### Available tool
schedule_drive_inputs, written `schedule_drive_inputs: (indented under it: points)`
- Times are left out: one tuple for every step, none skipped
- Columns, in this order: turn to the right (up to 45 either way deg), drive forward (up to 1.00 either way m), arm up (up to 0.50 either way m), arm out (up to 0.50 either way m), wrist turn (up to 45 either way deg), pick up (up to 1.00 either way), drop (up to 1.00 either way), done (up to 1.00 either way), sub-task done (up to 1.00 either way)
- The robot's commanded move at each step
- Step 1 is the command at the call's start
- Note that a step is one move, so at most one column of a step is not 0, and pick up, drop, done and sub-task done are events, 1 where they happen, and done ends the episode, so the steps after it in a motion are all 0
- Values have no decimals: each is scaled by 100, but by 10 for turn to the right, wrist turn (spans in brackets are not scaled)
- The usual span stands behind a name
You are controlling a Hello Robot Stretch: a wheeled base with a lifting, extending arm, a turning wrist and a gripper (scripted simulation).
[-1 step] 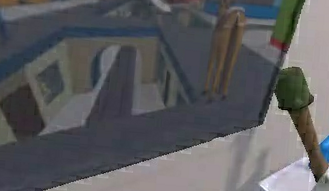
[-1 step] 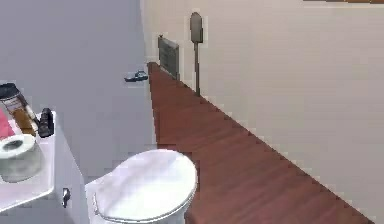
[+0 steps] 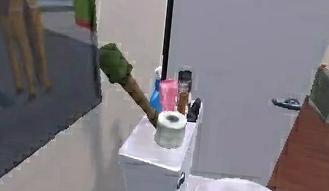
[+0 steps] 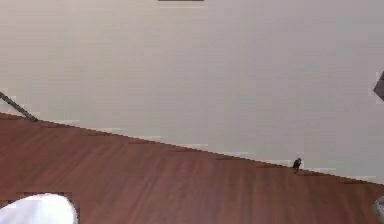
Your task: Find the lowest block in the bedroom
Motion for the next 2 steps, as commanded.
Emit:
schedule_drive_inputs:
  points:
    - [450,0,0,0,0,0,0,0,0]
    - [450,0,0,0,0,0,0,0,0]
